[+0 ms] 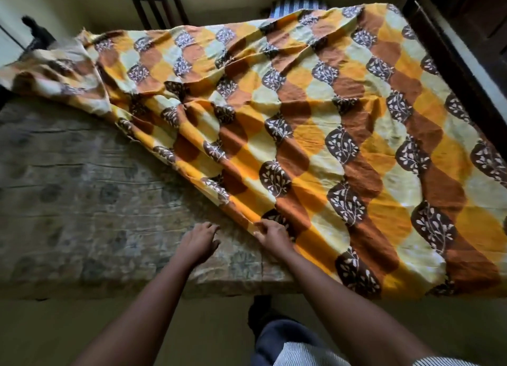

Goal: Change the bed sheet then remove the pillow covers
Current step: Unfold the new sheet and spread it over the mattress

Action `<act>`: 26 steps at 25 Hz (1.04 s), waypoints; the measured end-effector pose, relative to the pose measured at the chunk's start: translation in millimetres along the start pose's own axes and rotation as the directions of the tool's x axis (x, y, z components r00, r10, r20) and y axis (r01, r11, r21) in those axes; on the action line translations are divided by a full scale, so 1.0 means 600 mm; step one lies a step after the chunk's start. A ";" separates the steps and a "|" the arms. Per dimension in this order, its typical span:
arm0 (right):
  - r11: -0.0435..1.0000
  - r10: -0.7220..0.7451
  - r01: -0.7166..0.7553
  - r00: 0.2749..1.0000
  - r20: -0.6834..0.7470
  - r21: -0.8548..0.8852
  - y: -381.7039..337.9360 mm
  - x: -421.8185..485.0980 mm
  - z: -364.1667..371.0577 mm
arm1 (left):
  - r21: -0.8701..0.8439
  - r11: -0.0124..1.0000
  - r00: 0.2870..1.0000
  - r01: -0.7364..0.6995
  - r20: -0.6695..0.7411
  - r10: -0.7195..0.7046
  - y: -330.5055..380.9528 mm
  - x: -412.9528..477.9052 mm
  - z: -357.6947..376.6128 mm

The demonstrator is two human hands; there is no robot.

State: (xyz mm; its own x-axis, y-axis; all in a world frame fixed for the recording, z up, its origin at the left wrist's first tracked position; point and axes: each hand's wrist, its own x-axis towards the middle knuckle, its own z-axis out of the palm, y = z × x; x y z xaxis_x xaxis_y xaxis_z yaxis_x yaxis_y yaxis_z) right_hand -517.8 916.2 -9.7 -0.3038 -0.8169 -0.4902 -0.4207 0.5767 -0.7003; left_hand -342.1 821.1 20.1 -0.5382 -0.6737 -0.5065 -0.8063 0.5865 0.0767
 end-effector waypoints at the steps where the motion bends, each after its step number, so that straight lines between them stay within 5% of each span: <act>1: 0.998 0.058 -0.058 0.998 -0.003 0.003 -0.008 0.029 0.013 | 0.018 1.000 1.000 -0.018 0.000 0.018 -0.016 0.022 -0.013; 7: 0.960 0.274 -0.264 0.955 0.113 -0.097 -0.022 0.112 0.073 | 0.037 0.983 0.984 -0.179 -0.005 0.179 -0.050 0.096 -0.040; 14: 0.991 0.033 -0.019 0.994 0.103 -0.133 -0.097 0.044 0.029 | 0.340 0.781 0.843 -0.523 0.069 0.534 -0.051 0.137 -0.072; 19: 0.953 -0.124 0.117 0.992 -0.007 -0.280 -0.130 -0.045 0.038 | 0.302 0.774 0.830 -0.556 0.158 0.535 -0.144 0.113 -0.109; 22: 0.945 -0.161 0.123 0.981 -0.105 -0.305 -0.134 -0.108 0.083 | 0.310 0.819 0.871 -0.483 0.071 0.487 -0.253 0.060 -0.110; 26: 0.947 -0.113 0.060 0.982 -0.150 -0.317 -0.132 -0.179 0.163 | 0.294 0.800 0.770 -0.523 -0.239 0.592 -0.339 -0.064 -0.059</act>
State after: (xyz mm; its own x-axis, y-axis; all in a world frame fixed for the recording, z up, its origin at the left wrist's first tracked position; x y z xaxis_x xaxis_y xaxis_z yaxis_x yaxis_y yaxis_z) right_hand -368.0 957.7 47.9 -0.3792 -0.8664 -0.3250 -0.6871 0.4989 -0.5282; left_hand -166.5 711.7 54.5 -0.9500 -0.2791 -0.1398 -0.2912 0.9538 0.0742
